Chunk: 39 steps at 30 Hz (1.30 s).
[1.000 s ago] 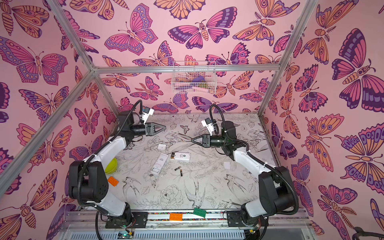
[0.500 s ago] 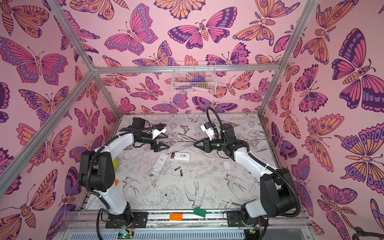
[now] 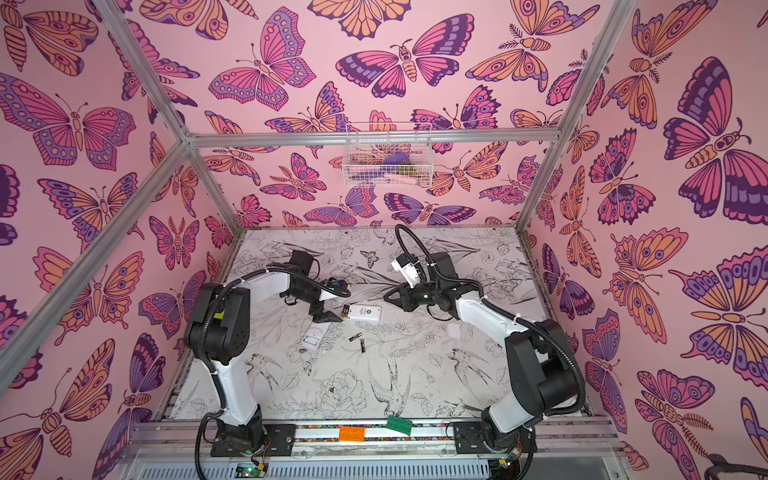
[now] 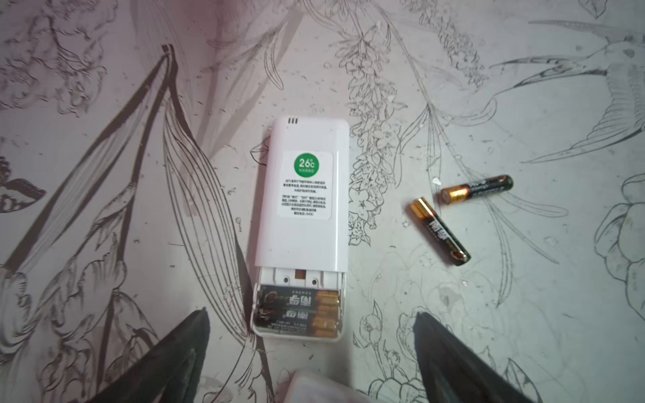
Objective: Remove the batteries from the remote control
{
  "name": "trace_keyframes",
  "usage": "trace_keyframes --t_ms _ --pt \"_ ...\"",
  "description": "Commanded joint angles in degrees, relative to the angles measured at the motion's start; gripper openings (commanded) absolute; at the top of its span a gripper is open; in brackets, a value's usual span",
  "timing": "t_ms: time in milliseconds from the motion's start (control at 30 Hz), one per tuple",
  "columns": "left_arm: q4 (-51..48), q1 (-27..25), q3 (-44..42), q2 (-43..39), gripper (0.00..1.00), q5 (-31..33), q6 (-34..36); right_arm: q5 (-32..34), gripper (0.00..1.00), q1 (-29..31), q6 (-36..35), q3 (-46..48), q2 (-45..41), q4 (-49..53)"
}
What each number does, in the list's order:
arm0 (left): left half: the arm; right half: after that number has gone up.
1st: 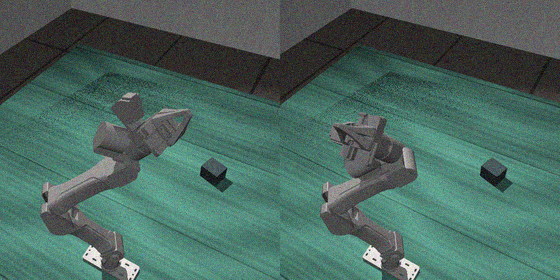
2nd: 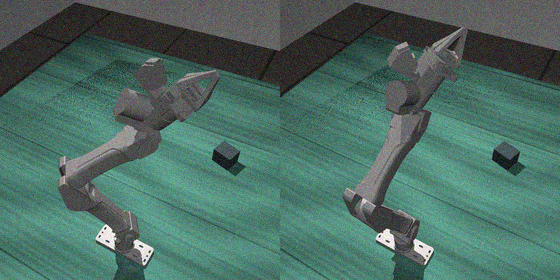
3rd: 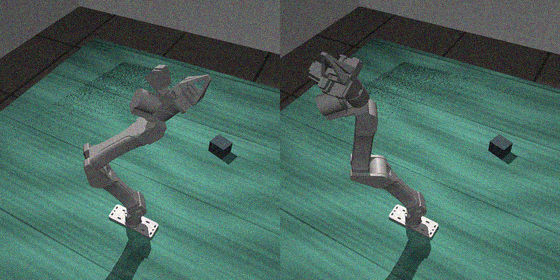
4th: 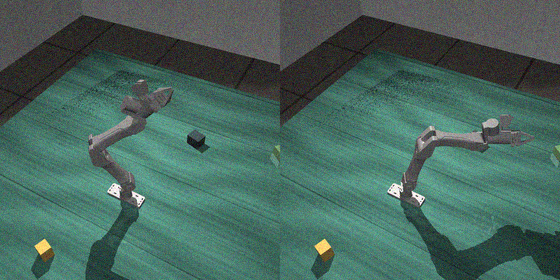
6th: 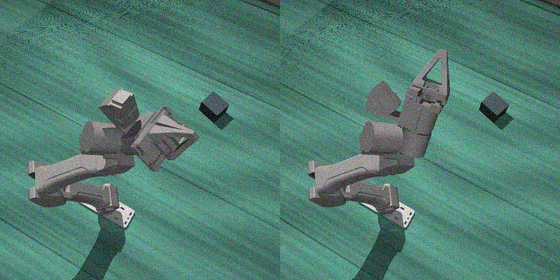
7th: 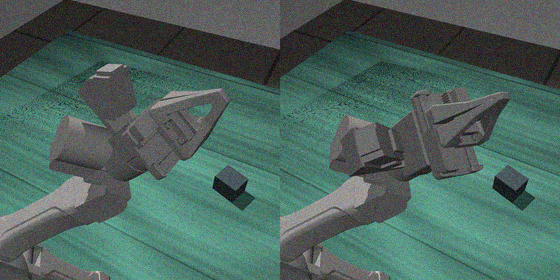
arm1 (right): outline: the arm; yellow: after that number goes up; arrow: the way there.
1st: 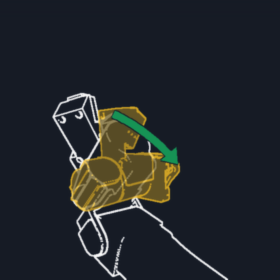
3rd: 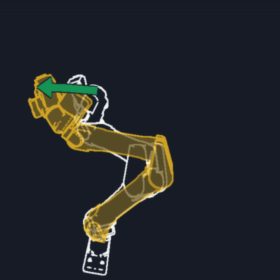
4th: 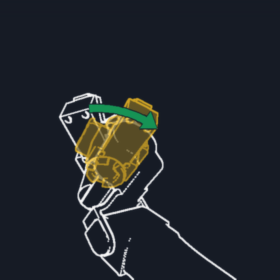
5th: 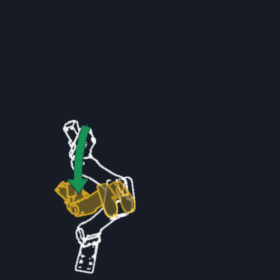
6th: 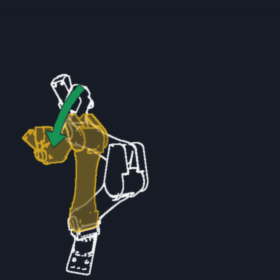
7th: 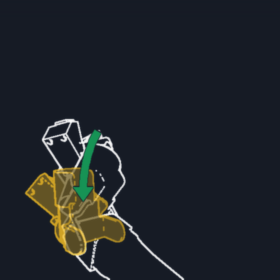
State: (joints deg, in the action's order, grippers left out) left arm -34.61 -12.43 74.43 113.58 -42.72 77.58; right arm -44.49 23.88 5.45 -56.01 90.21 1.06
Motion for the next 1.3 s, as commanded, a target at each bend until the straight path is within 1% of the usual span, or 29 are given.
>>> trace_keyframes --t_ms 0,67,167,333,400,500,733,833,1000,1100,1200,1267 --pt "-1.29 -0.95 1.73 2.14 0.93 3.1 3.34 0.6 0.0 1.43 -3.61 -2.73 2.8 -0.95" --pt "-0.9 -1.44 2.05 3.2 0.92 4.6 3.46 1.33 0.0 1.78 -3.05 -3.9 4.74 -1.19" --pt "0.18 -1.72 2.25 4.42 0.9 4.66 3.12 1.47 0.01 2.21 -2.64 -4.36 6.73 -4.32" --pt "2.2 -1.77 2.21 5.38 0.89 5.74 2.39 3.04 0.0 2.47 -0.81 -5.33 10.07 -8.45" --pt "2.49 -1.81 2.26 5.81 0.86 5.51 2.05 3.52 0.0 2.88 -1.32 -5.61 11.27 -9.14" --pt "2.79 -1.81 1.54 6.04 0.81 5.28 2.4 4.58 0.0 3.84 -2.73 -7.52 13.44 -7.58" --pt "5.21 -1.9 -1.23 5.56 0.69 6.0 4.76 5.03 0.0 4.69 -1.08 -8.3 17.39 -12.09" --pt "5.34 -2.07 -1.47 5.58 0.67 6.17 5.58 4.87 0.0 5.01 0.72 -8.17 18.95 -14.95" --pt "6.39 -2.27 -2.18 5.77 0.63 7.26 6.2 4.68 0.0 6.16 0.58 -9.32 21.26 -14.63" --pt "6.57 -2.26 -2.29 5.91 0.59 7.72 6.44 4.82 0.0 6.42 1.12 -9.13 21.99 -16.4" --pt "6.63 -2.07 -2.36 5.85 0.58 7.86 5.97 4.92 0.0 6.94 1.55 -9.65 22.79 -16.77" --pt "6.61 -2.0 -2.41 5.78 0.61 8.6 5.65 5.11 0.0 7.23 1.66 -9.74 23.07 -17.37"
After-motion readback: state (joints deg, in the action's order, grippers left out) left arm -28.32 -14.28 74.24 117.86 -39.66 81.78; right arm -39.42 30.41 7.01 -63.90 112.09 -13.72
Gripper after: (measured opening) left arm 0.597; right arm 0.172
